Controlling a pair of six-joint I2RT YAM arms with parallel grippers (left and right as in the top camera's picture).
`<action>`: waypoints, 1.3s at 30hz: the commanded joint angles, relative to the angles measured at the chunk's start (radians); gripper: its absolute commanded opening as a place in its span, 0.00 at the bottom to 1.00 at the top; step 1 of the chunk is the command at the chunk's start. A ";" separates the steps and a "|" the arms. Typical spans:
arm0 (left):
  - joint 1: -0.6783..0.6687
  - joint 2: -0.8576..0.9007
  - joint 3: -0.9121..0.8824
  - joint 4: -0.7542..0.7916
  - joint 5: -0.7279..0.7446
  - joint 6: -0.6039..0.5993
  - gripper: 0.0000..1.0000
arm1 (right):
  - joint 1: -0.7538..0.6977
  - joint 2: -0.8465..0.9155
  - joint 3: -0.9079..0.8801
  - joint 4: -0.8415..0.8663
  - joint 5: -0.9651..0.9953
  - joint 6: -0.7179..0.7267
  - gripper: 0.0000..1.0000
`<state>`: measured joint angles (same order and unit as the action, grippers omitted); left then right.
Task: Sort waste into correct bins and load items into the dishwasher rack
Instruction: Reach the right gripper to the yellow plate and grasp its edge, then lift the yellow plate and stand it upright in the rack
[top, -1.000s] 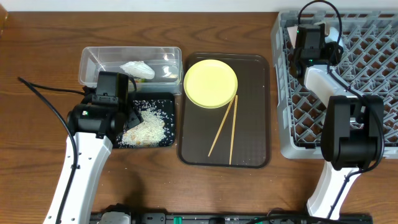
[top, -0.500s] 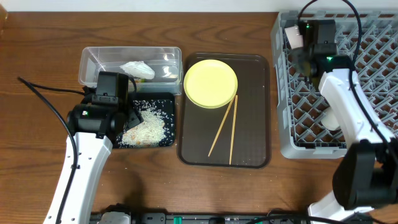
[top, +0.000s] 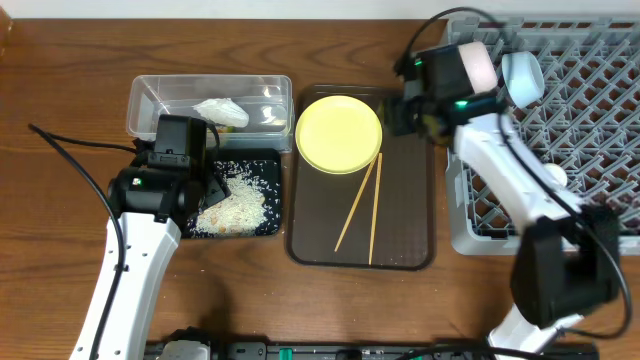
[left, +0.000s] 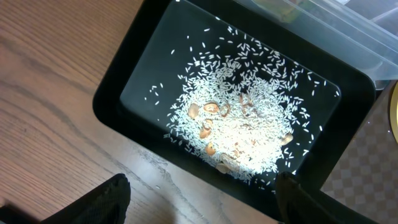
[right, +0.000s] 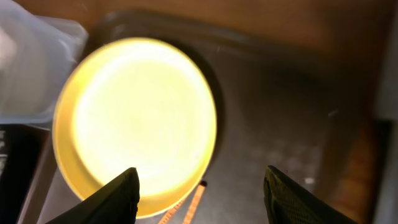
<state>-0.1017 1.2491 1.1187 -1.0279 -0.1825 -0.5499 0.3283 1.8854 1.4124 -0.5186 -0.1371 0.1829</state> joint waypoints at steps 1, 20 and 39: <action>0.003 0.004 -0.004 -0.003 -0.001 -0.006 0.78 | 0.030 0.068 -0.003 0.013 0.063 0.076 0.58; 0.003 0.004 -0.004 -0.003 0.000 -0.006 0.78 | 0.053 0.252 -0.001 0.141 0.111 0.243 0.04; 0.003 0.004 -0.004 -0.003 -0.001 -0.005 0.77 | -0.066 -0.277 0.017 0.023 0.589 -0.108 0.01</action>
<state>-0.1017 1.2491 1.1187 -1.0286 -0.1825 -0.5503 0.2974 1.6787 1.4155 -0.4797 0.2695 0.2077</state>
